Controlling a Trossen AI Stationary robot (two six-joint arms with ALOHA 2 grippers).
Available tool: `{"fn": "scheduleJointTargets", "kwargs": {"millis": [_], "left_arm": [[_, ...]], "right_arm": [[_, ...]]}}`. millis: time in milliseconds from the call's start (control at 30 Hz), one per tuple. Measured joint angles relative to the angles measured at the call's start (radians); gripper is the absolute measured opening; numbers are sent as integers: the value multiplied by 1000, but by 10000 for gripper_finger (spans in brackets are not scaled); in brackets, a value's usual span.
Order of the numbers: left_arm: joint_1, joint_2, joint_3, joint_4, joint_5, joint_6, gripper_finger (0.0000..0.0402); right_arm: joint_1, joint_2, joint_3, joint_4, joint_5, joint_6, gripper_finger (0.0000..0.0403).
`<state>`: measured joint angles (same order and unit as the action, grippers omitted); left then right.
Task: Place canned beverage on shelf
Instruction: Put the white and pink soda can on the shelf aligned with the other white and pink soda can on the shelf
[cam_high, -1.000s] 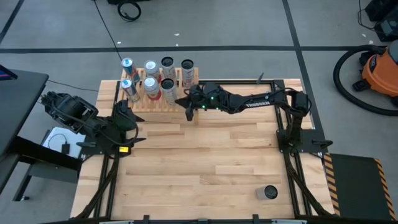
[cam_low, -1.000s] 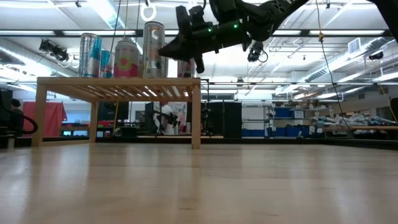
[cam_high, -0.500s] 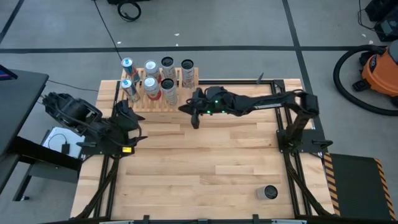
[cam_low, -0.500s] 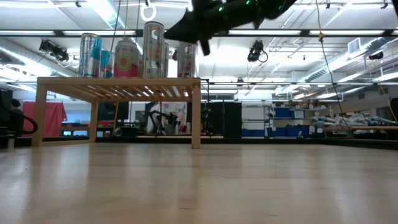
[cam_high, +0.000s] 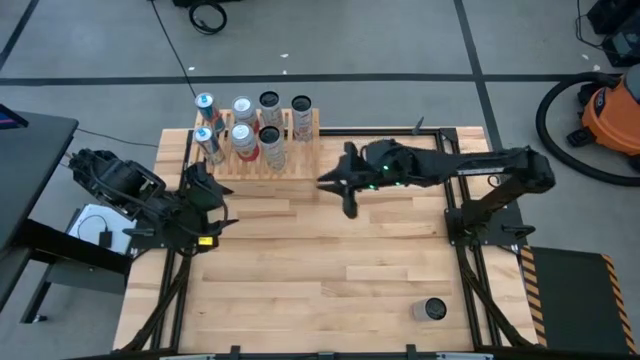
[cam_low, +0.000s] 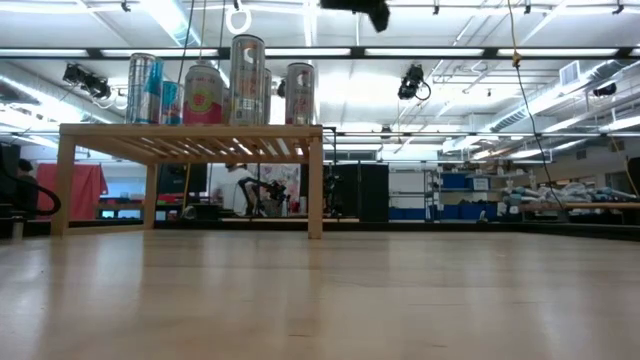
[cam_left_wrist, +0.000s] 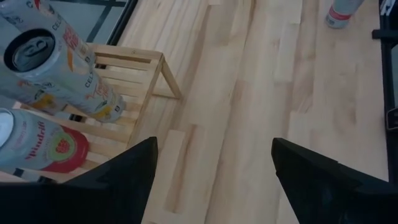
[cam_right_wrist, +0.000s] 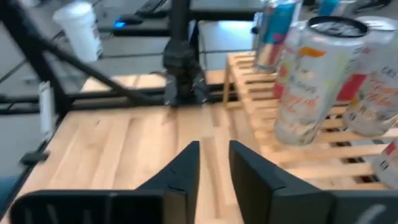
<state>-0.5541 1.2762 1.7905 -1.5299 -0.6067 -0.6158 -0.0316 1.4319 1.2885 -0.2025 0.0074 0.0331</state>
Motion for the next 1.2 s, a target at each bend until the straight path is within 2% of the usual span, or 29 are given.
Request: {"fn": "scheduleJointTargets", "kwargs": {"millis": [233, 433, 700, 867, 1200], "left_arm": [[0, 0, 0, 8, -1, -35, 316], [2, 0, 0, 40, -2, -31, 316], [2, 0, 0, 59, -2, -28, 316], [2, 0, 0, 60, -2, -28, 316], [2, 0, 0, 105, -2, -29, 316]], "right_arm": [[99, -88, 0, -199, 6, 33, 159], [202, -153, 0, -397, 69, 179, 194], [348, -177, 0, -671, 82, 500, 198], [468, -166, 0, -819, 127, 718, 198], [737, -156, 0, -987, 143, 1147, 198]]}}
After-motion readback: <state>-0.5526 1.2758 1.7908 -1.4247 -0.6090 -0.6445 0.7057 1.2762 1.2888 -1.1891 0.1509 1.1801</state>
